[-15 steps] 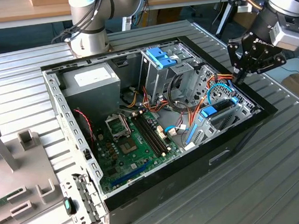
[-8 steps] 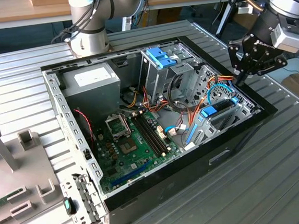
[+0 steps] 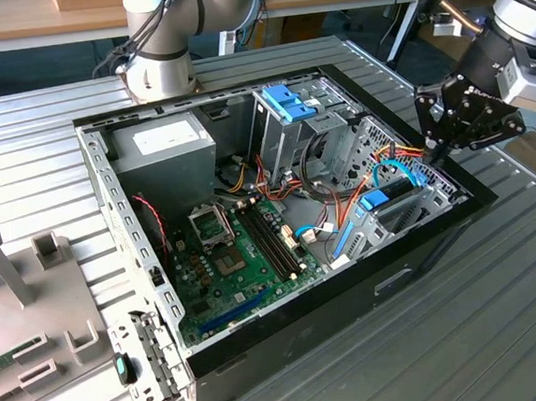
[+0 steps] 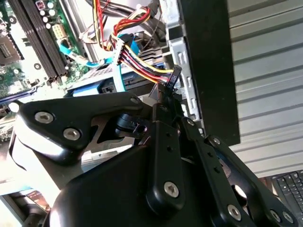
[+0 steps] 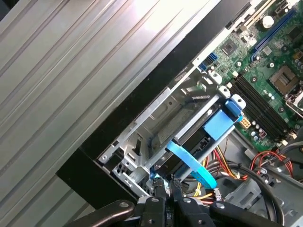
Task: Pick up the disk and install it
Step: 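Insert the first disk wire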
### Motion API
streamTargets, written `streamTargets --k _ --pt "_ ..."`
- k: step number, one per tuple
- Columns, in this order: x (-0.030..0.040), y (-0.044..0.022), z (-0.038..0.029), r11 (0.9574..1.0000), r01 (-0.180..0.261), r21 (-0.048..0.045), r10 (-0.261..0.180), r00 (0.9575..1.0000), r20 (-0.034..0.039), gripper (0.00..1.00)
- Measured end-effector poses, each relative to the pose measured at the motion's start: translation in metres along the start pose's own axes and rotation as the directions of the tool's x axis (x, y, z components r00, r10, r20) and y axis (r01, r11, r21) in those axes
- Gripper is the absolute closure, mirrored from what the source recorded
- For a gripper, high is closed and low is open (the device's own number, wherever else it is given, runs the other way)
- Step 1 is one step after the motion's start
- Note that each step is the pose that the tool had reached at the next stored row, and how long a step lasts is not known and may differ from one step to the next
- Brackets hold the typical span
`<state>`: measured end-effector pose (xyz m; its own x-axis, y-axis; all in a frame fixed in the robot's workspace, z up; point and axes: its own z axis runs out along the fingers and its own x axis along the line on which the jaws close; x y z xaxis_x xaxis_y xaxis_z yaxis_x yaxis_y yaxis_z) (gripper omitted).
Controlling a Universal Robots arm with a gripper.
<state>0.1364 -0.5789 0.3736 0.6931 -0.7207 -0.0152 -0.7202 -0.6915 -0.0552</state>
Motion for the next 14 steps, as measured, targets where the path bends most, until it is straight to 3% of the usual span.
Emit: streamTargets --k 3,9,14 --pt "-0.0035 0.0041 0.0010 0.9999 -0.013 0.0002 0.013 0.9999 -0.0007 0.84" --pt "-0.0051 0.0057 0.0014 0.9993 -0.038 0.0004 0.038 0.9993 -0.0022 0.84" --pt "-0.0056 0.0063 0.0016 0.9918 -0.128 0.0023 0.128 0.9917 -0.0071 0.84"
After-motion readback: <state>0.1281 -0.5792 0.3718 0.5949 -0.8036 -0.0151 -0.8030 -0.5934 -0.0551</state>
